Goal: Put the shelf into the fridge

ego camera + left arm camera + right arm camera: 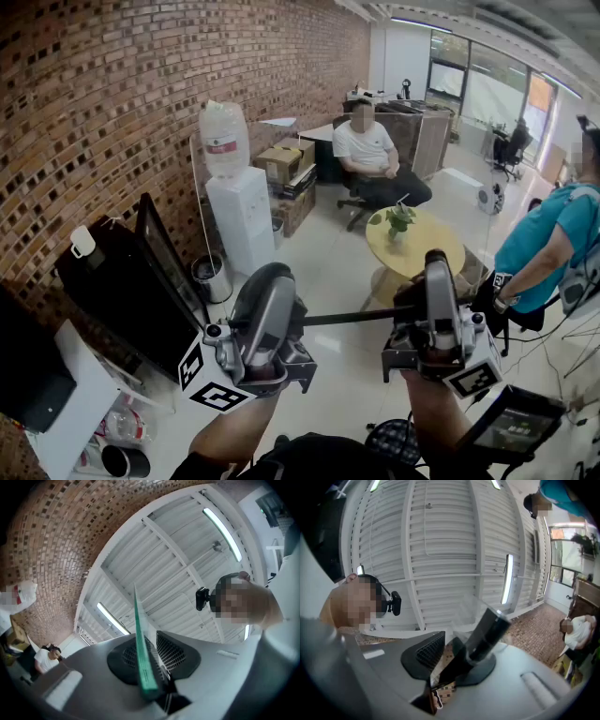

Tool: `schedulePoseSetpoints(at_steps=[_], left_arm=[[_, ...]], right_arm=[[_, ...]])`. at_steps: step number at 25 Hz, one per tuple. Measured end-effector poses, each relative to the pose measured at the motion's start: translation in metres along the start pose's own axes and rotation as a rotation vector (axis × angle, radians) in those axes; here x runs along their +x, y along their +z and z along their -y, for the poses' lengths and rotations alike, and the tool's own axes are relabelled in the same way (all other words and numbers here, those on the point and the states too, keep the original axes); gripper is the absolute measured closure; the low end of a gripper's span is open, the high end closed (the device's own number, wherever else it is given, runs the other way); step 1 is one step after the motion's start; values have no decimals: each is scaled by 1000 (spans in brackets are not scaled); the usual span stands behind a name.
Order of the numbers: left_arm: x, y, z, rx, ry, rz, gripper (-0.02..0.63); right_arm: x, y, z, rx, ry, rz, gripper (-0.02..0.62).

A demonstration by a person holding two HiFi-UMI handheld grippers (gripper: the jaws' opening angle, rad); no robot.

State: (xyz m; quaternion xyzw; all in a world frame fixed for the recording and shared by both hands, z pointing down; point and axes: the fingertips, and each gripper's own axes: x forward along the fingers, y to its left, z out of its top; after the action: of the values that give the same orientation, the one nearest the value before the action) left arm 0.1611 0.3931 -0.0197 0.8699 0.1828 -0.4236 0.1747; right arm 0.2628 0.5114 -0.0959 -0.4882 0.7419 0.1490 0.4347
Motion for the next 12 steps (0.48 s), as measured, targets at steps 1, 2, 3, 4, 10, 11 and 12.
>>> schedulePoseSetpoints(at_steps=[1,2,3,4,10,11,12], left_arm=[[-3,5,-2,4,11,0,558],[-6,11,-5,10,22,1,558],[-9,16,-6,17,33,3,558],[-13,20,-8,26,45,6,559],[-38,37,-11,68,127,34,563],[-41,37,-11,81,148,36,563],[-43,36,-11,94,169,38,563]], right_arm=[[-5,-9,6,-3,2,3,526],[-11,-19,12,-5,4,6,526],[-16,-28,18,-6,5,7,526],[-20,-37,23,-7,4,8,526],[-34,-74,48,42,-22,-39,528],[-32,-77,50,65,-12,-46,528],[-30,-80,51,93,3,-51,529]])
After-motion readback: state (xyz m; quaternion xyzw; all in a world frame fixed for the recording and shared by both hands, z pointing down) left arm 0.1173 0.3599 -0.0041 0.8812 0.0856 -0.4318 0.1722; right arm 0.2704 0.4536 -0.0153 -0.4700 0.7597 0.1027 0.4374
